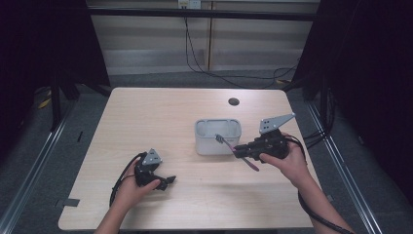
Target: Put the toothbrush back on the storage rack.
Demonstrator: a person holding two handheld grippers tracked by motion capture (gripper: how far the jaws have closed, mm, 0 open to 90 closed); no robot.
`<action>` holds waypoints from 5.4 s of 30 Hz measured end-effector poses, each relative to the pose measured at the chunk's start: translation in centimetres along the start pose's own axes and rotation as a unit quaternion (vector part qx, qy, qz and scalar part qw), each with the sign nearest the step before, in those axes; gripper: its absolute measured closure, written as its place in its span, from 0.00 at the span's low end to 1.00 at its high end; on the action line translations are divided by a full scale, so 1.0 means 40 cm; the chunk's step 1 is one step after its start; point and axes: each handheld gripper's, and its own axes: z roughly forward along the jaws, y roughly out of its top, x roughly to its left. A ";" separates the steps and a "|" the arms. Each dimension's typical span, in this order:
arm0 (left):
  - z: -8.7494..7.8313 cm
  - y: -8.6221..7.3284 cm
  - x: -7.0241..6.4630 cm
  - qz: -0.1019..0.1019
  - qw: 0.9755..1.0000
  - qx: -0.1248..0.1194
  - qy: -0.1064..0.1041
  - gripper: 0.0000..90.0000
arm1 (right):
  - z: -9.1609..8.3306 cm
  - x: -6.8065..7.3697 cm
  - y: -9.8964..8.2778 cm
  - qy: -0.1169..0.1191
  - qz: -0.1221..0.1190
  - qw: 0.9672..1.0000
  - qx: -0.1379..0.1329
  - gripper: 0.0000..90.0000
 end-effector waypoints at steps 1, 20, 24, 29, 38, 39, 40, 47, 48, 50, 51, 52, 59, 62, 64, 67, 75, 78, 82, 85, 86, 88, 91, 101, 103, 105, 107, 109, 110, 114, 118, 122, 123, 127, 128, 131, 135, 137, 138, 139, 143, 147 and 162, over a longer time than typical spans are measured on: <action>0.000 0.000 0.000 0.000 1.000 0.000 0.000 0.12 | -0.001 0.000 0.003 0.000 0.003 1.000 -0.005 0.89; 0.000 0.000 0.000 0.000 1.000 0.000 0.000 0.11 | -0.012 -0.008 0.028 -0.011 0.015 0.999 -0.050 0.89; 0.000 0.000 0.000 0.000 1.000 0.000 0.000 0.11 | -0.015 -0.014 0.031 -0.015 0.022 0.998 -0.062 0.89; 0.000 0.000 0.000 0.000 1.000 0.000 0.000 0.12 | -0.020 -0.019 0.035 -0.015 0.027 0.997 -0.076 0.89; 0.000 0.000 0.000 0.000 1.000 0.000 0.000 0.11 | -0.025 -0.023 0.047 -0.015 0.032 0.995 -0.098 0.89; 0.000 0.000 0.000 -0.001 1.000 0.000 0.000 0.12 | -0.025 -0.023 0.051 -0.015 0.033 0.994 -0.101 0.89; 0.000 0.000 0.000 0.000 1.000 0.000 0.000 0.11 | -0.025 -0.024 0.053 -0.016 0.030 0.994 -0.103 0.89; 0.000 0.000 0.000 -0.001 1.000 0.000 0.000 0.11 | -0.026 -0.024 0.065 -0.019 0.031 0.993 -0.111 0.89; 0.000 0.000 0.000 -0.001 1.000 0.000 0.000 0.11 | -0.026 -0.025 0.066 -0.018 0.031 0.993 -0.113 0.89; 0.000 0.000 0.000 -0.001 1.000 0.000 0.000 0.11 | -0.026 -0.025 0.068 -0.022 0.031 0.992 -0.116 0.89; 0.000 0.000 0.000 0.000 1.000 0.000 0.000 0.11 | -0.025 -0.026 0.070 -0.023 0.032 0.992 -0.120 0.89; 0.000 0.000 0.000 0.000 1.000 0.000 0.000 0.11 | -0.025 -0.026 0.070 -0.023 0.032 0.992 -0.120 0.89; 0.000 0.000 0.000 -0.001 1.000 0.000 0.000 0.11 | -0.029 -0.030 0.078 -0.036 0.033 0.989 -0.136 0.89; 0.000 0.000 0.000 -0.001 1.000 0.001 0.000 0.11 | -0.033 -0.032 0.083 -0.044 0.034 0.988 -0.144 0.89; 0.000 0.000 0.000 -0.001 1.000 0.000 0.000 0.11 | -0.035 -0.033 0.086 -0.048 0.033 0.987 -0.147 0.89; 0.000 0.000 0.000 0.000 1.000 0.000 0.000 0.11 | -0.036 -0.037 0.091 -0.056 0.034 0.986 -0.153 0.89; 0.000 0.000 0.000 -0.001 1.000 0.000 0.000 0.11 | -0.035 -0.038 0.103 -0.063 0.030 0.985 -0.158 0.89; 0.000 0.000 0.000 -0.001 1.000 0.001 0.000 0.12 | -0.033 -0.038 0.109 -0.066 0.031 0.984 -0.162 0.89; 0.000 0.000 0.000 -0.001 1.000 0.000 0.000 0.12 | -0.030 -0.040 0.117 -0.068 0.030 0.983 -0.170 0.89; 0.000 0.000 0.000 0.000 1.000 0.000 0.000 0.11 | -0.029 -0.041 0.122 -0.071 0.030 0.981 -0.176 0.89; 0.000 0.000 0.000 0.000 1.000 0.000 0.000 0.11 | -0.029 -0.043 0.122 -0.073 0.030 0.981 -0.177 0.89; 0.000 0.000 0.000 -0.001 1.000 0.001 0.000 0.12 | -0.029 -0.045 0.122 -0.074 0.029 0.981 -0.177 0.89; 0.000 0.000 0.000 0.000 1.000 0.000 0.000 0.11 | -0.027 -0.052 0.120 -0.078 0.031 0.980 -0.179 0.89; 0.000 0.000 0.000 -0.001 1.000 0.001 0.000 0.11 | -0.024 -0.060 0.133 -0.086 0.029 0.977 -0.191 0.89; 0.000 0.000 0.000 -0.001 1.000 0.001 0.000 0.11 | -0.023 -0.061 0.134 -0.086 0.029 0.977 -0.191 0.89; 0.000 0.000 0.000 0.000 1.000 0.000 0.000 0.11 | -0.022 -0.063 0.135 -0.088 0.029 0.977 -0.192 0.89; 0.000 0.000 0.000 -0.001 1.000 0.001 0.000 0.11 | -0.020 -0.067 0.135 -0.090 0.030 0.976 -0.194 0.89; 0.000 0.000 0.000 -0.001 1.000 0.000 0.000 0.11 | -0.019 -0.070 0.135 -0.091 0.033 0.975 -0.198 0.89; 0.000 0.000 0.000 -0.001 1.000 0.000 0.000 0.11 | -0.019 -0.070 0.135 -0.091 0.033 0.975 -0.198 0.89; 0.000 0.000 0.000 0.000 1.000 0.000 0.000 0.11 | -0.015 -0.076 0.136 -0.095 0.034 0.974 -0.201 0.89; 0.000 0.000 0.000 -0.001 1.000 0.001 0.000 0.11 | -0.008 -0.078 0.140 -0.095 0.033 0.974 -0.205 0.89; 0.000 0.000 0.000 -0.001 1.000 0.000 0.000 0.11 | 0.000 -0.080 0.145 -0.094 0.032 0.974 -0.205 0.89; 0.000 0.000 0.000 -0.001 1.000 0.000 0.000 0.11 | 0.001 -0.081 0.146 -0.094 0.033 0.974 -0.205 0.89; 0.000 0.000 0.000 -0.001 1.000 0.000 0.000 0.11 | 0.007 -0.084 0.148 -0.094 0.035 0.973 -0.208 0.89; 0.000 0.000 0.000 -0.001 1.000 0.000 0.000 0.11 | 0.008 -0.085 0.148 -0.095 0.035 0.973 -0.208 0.89; 0.000 0.000 0.000 -0.001 1.000 0.000 0.000 0.11 | 0.010 -0.090 0.147 -0.097 0.037 0.972 -0.211 0.89; 0.000 0.000 0.000 -0.001 1.000 0.000 0.000 0.11 | 0.012 -0.096 0.143 -0.098 0.037 0.971 -0.213 0.89; 0.000 0.000 0.000 0.000 1.000 0.000 0.000 0.11 | 0.014 -0.098 0.142 -0.098 0.038 0.971 -0.214 0.89; 0.000 0.000 0.000 -0.001 1.000 0.000 0.000 0.11 | 0.018 -0.102 0.140 -0.098 0.038 0.971 -0.215 0.89; 0.000 0.000 0.000 -0.001 1.000 0.000 0.000 0.11 | 0.019 -0.103 0.138 -0.098 0.039 0.971 -0.214 0.89; 0.000 0.000 0.000 -0.001 1.000 0.000 0.000 0.11 | 0.028 -0.112 0.130 -0.101 0.040 0.970 -0.216 0.89; 0.000 0.000 0.000 -0.001 1.000 0.001 0.000 0.11 | 0.032 -0.117 0.122 -0.104 0.041 0.970 -0.217 0.89; 0.000 0.000 0.000 0.000 1.000 0.000 0.000 0.11 | 0.041 -0.134 0.110 -0.112 0.047 0.970 -0.210 0.89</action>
